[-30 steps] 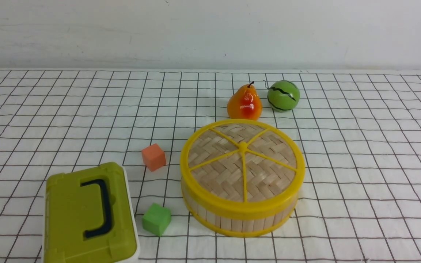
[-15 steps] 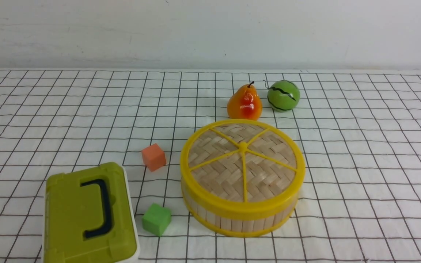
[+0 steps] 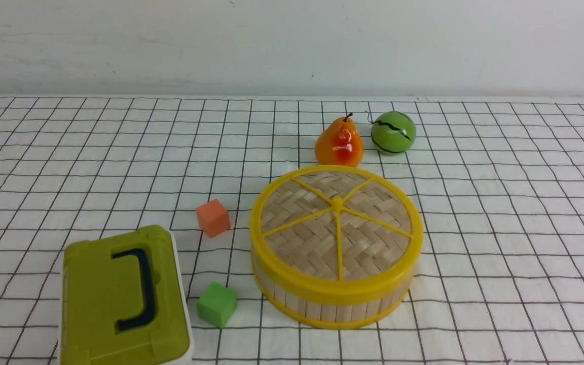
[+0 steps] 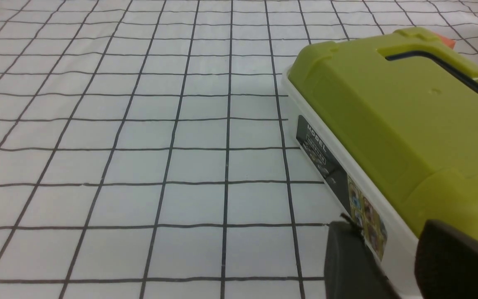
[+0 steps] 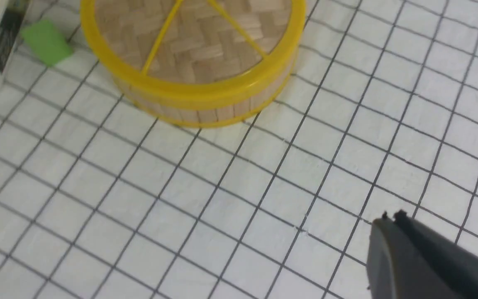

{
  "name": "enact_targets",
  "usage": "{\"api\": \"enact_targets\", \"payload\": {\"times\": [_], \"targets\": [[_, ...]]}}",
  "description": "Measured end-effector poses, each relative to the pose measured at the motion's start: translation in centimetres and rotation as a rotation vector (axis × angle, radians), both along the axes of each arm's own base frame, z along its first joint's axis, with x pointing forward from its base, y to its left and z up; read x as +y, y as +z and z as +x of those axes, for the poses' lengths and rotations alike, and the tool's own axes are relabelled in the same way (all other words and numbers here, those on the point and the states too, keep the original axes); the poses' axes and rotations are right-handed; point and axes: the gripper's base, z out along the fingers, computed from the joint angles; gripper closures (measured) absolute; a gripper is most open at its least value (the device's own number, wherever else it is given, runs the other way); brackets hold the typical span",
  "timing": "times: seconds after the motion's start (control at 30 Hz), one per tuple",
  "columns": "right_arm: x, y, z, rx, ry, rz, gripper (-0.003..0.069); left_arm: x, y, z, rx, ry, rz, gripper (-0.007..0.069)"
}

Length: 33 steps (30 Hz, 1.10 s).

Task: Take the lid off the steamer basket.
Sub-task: Use the right arm to lift the lid of the steamer

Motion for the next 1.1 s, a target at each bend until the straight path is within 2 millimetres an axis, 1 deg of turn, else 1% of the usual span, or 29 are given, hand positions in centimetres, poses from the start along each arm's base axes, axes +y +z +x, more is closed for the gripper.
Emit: {"api": "enact_targets", "payload": {"times": [0.03,0.07,0.1,0.17,0.2,0.23,0.27,0.3,0.4,0.43,0.5,0.57,0.63,0.73,0.8,0.83,0.87,0.9,0.93,0.97,1.0,1.03,1.07,1.1], "targets": [[0.7,0.3,1.0,0.035,0.050,-0.049,0.0675,0.0,0.0,0.0,0.000,0.000,0.000,0.0386],[0.8,0.1,1.3,0.044,0.055,-0.056,0.0675,0.0,0.0,0.0,0.000,0.000,0.000,0.0386],[1.8,0.1,3.0,0.108,0.091,-0.106,0.0673,0.0,0.0,0.0,0.000,0.000,0.000,0.0386],[2.9,0.0,4.8,0.155,0.107,-0.148,0.0673,0.0,0.0,0.0,0.000,0.000,0.000,0.0386],[3.1,0.2,5.0,0.153,0.110,-0.154,0.0673,0.0,0.0,0.0,0.000,0.000,0.000,0.0386],[4.0,-0.1,6.8,0.184,0.107,-0.166,0.0673,0.0,0.0,0.0,0.000,0.000,0.000,0.0386],[4.9,-0.3,8.1,0.197,0.108,-0.168,0.0671,0.0,0.0,0.0,0.000,0.000,0.000,0.0386],[5.5,-0.2,8.9,0.199,0.110,-0.166,0.0670,0.0,0.0,0.0,0.000,0.000,0.000,0.0386],[7.5,-1.2,12.0,0.235,0.126,-0.172,0.0661,0.0,0.0,0.0,0.000,0.000,0.000,0.0385],[8.2,-1.4,12.9,0.235,0.138,-0.175,0.0653,0.0,0.0,0.0,0.000,0.000,0.000,0.0385],[9.4,-2.3,14.5,0.256,0.152,-0.182,0.0629,0.0,0.0,0.0,0.000,0.000,0.000,0.0385],[10.6,-2.9,15.7,0.263,0.171,-0.187,0.0594,0.0,0.0,0.0,0.000,0.000,0.000,0.0385],[12.1,-4.2,17.1,0.286,0.194,-0.198,0.0530,0.0,0.0,0.0,0.000,0.000,0.000,0.0385],[14.1,-5.8,18.5,0.306,0.225,-0.211,0.0407,0.0,0.0,0.0,0.000,0.000,0.000,0.0385],[15.1,-6.5,19.1,0.301,0.240,-0.212,0.0335,0.0,0.0,0.0,0.000,0.000,0.000,0.0385],[15.3,-6.7,19.3,0.297,0.241,-0.211,0.0328,0.0,0.0,0.0,0.000,0.000,0.000,0.0385],[16.3,-7.2,19.9,0.276,0.250,-0.204,0.0272,0.0,0.0,0.0,0.000,0.000,0.000,0.0385],[16.5,-7.3,20.1,0.272,0.250,-0.201,0.0267,0.0,0.0,0.0,0.000,0.000,0.000,0.0385],[17.3,-7.7,20.6,0.244,0.256,-0.192,0.0240,0.0,0.0,0.0,0.000,0.000,0.000,0.0385],[17.8,-8.1,21.0,0.233,0.259,-0.188,0.0232,0.0,0.0,0.0,0.000,0.000,0.000,0.0385],[18.3,-8.6,21.4,0.218,0.261,-0.180,0.0228,0.0,0.0,0.0,0.000,0.000,0.000,0.0385],[18.4,-8.7,21.4,0.216,0.260,-0.179,0.0228,0.0,0.0,0.0,0.000,0.000,0.000,0.0385],[18.8,-9.4,22.0,0.206,0.250,-0.166,0.0230,0.0,0.0,0.0,0.000,0.000,0.000,0.0385],[18.9,-9.5,22.0,0.205,0.249,-0.163,0.0231,0.0,0.0,0.0,0.000,0.000,0.000,0.0385]]}}
